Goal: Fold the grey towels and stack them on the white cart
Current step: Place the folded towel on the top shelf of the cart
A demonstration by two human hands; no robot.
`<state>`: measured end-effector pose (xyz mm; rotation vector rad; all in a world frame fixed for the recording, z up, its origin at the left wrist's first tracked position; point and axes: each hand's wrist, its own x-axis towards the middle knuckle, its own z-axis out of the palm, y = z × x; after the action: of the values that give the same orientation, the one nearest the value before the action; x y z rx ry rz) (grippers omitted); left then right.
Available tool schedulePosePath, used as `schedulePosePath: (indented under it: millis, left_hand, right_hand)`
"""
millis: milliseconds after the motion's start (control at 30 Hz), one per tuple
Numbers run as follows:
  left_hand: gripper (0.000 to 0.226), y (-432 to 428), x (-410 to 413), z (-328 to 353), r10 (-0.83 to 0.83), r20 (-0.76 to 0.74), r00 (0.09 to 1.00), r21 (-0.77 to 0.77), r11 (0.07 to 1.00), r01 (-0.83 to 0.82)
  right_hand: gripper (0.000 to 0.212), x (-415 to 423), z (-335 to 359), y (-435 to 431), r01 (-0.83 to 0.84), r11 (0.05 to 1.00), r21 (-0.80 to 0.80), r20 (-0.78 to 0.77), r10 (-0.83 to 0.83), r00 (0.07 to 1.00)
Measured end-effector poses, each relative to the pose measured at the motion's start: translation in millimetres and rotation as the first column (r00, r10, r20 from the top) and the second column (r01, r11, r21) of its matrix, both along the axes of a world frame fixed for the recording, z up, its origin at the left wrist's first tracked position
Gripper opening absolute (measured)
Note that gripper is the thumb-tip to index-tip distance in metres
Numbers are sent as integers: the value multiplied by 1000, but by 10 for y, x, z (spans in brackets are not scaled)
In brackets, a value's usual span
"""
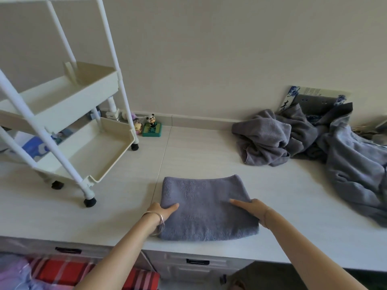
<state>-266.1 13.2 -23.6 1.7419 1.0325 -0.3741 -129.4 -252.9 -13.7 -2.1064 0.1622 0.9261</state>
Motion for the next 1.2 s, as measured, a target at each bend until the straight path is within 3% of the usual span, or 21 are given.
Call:
schedulePosePath:
  millis: [67, 167, 400, 500, 633, 867, 1000, 1100, 1200]
  left_hand:
    - [74, 12, 4, 87, 86, 48, 995, -137, 987, -79]
    - [45, 73, 31, 454, 187, 150, 971, -244, 959, -147]
    - [27, 371, 128, 1838, 268, 484, 833, -297, 946, -131]
    - [29, 502, 89, 2461, 279, 589, 758, -296, 948, -118]
    - [28, 680, -27, 3080, 202, 686, 699, -163, 979, -123]
    - [26, 907, -156, 3871, 137, 823, 551, 25, 961, -277]
    - [42, 1082, -283, 4347, 125, 868, 480, 110, 895, -432]
    - [37, 1256, -375, 4700, 125, 897, 425, 141, 829, -541]
    - [44, 1448, -451, 4995, 129, 897, 423, 175, 774, -608]
  right_hand:
    - [62, -10, 157, 21, -14, 996, 90, 2, 14, 1000]
    - [50, -7, 568, 96, -38, 977, 211, 38, 31, 999]
    - [45, 210, 1806, 470, -81, 907, 413, 211, -8, 977]
    - [41, 291, 2355, 706, -137, 885, 445, 319, -13, 948]
    - [43, 448, 2985, 1017, -266, 843, 467, 435, 43, 899]
    - [47, 790, 3940, 1596, -495, 746, 446, 584, 177, 792]
    - [50, 952, 4492, 2113, -636, 649, 417, 660, 264, 703]
    - [49, 1019, 4892, 2557, -729, 551, 406, 706, 317, 633]
    - [48, 1067, 5234, 3040, -792, 463, 398, 726, 369, 580]
